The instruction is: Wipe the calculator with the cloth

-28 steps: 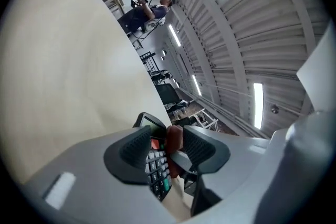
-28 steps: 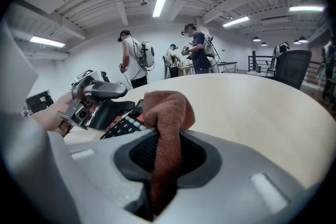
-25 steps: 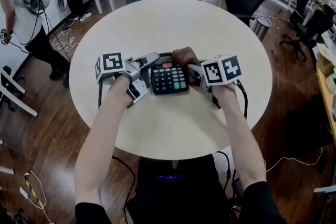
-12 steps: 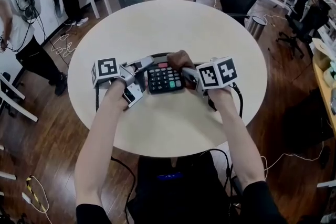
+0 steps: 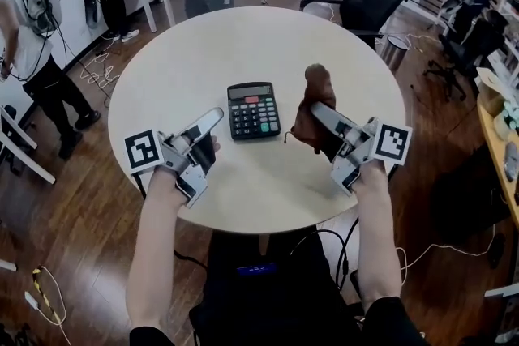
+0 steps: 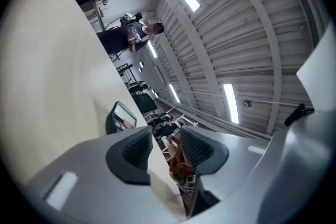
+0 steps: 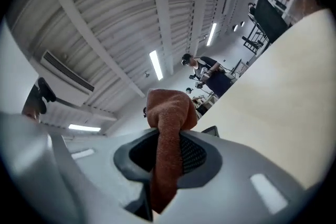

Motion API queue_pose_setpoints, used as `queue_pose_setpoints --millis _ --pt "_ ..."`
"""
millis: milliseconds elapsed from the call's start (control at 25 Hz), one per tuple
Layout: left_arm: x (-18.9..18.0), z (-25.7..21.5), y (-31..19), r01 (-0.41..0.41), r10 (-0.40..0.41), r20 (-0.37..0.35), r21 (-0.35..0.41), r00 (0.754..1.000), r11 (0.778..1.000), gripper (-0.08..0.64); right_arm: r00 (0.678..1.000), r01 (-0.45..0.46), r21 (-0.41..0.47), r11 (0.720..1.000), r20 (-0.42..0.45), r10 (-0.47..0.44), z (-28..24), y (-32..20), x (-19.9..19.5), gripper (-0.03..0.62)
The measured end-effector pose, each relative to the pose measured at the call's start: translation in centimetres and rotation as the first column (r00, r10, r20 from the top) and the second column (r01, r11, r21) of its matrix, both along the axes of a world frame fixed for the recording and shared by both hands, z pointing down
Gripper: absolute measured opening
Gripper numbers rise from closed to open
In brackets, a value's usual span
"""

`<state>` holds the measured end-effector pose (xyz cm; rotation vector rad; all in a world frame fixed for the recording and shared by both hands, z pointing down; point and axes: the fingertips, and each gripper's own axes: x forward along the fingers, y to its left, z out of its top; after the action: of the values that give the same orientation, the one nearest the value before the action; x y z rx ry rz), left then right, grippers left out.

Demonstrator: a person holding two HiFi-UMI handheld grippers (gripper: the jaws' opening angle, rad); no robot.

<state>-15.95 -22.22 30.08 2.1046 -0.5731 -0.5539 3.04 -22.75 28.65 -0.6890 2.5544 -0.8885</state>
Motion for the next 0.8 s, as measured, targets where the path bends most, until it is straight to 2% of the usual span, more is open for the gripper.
queue_pose_setpoints --millis 240,480,640,800 --pt "1.6 -1.7 5.6 -0.042 0.045 -0.024 0.101 0.999 0.994 0.156 0.989 0.057 0.034 0.998 0.137 -0.061 -1.7 4.1 -0.4 0.064" --pt "4.2 -1.8 10.0 -0.052 0.050 0.020 0.148 0.999 0.988 0.156 0.982 0.066 0.076 0.995 0.172 -0.079 -1.9 7.7 0.6 0.064" --pt "5.9 -1.1 11.2 -0.074 0.072 0.025 0.123 0.997 0.990 0.156 0.981 0.066 0.079 0.995 0.178 -0.079 -1.3 8.6 0.7 0.064" --pt "6.1 -0.7 11.4 -0.062 0.060 0.026 0.105 0.998 0.993 0.156 0.982 0.075 0.077 0.994 0.168 -0.088 -1.3 8.2 0.5 0.064"
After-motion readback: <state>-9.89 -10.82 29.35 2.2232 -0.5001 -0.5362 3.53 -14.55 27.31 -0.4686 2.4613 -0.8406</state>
